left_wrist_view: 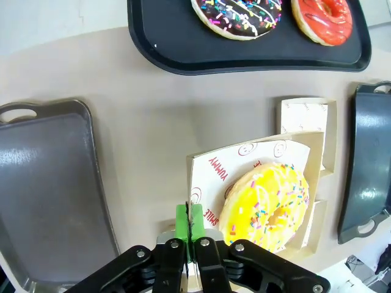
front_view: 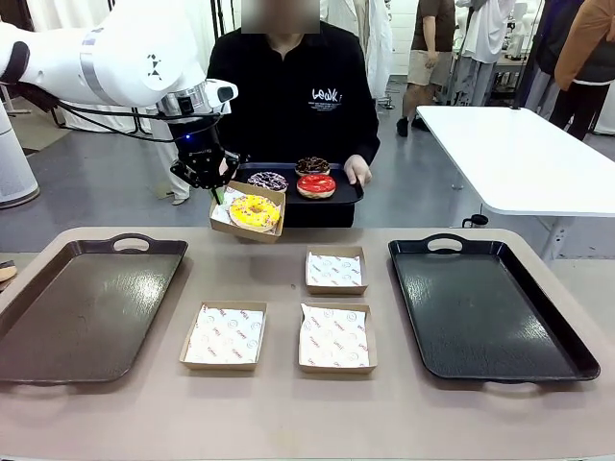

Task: Individually package the donuts and arrange them on the tray.
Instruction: Place the picked Paper togo box on the Handle tray while simultaneously picking up another Paper togo box from the table with the other hand.

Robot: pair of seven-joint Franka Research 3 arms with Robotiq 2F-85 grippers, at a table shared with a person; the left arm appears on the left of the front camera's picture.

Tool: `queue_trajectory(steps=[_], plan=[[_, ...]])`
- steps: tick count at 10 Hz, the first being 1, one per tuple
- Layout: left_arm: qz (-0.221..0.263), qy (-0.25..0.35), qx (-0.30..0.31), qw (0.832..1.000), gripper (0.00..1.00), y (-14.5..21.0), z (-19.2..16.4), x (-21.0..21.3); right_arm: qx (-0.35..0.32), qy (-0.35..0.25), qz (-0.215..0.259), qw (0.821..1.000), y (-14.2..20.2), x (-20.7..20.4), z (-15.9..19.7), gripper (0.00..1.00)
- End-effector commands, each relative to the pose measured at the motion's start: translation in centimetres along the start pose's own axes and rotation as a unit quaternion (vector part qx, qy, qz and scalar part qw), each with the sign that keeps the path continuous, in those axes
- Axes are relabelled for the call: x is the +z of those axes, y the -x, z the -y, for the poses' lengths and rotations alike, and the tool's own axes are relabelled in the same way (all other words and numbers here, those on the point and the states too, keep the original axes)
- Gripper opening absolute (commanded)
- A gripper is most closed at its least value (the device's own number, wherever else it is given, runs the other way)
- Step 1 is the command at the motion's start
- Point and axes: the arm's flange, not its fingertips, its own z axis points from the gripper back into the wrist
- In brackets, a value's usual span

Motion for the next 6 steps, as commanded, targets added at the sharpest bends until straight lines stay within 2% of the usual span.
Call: queue_trajectory(steps=[1, 4, 6], plan=[[0.002, 0.024, -0.004, 1.000, 0.01, 1.4, -2.9, 1.9, -0.029, 0.055, -0.013, 0.998, -5.1, -3.0, -2.7, 1.00], [-0.009, -0.008, -0.019, 1.000, 0.01, 4.1, -8.1, 4.2, -0.043, 0.153, -0.047, 0.986, -13.5, -11.7, -7.4, 1.00], [-0.014, -0.020, 0.000, 1.000, 0.01, 6.3, -11.6, 4.5, -0.046, 0.242, -0.067, 0.967, -17.4, -18.2, -6.7, 1.00]])
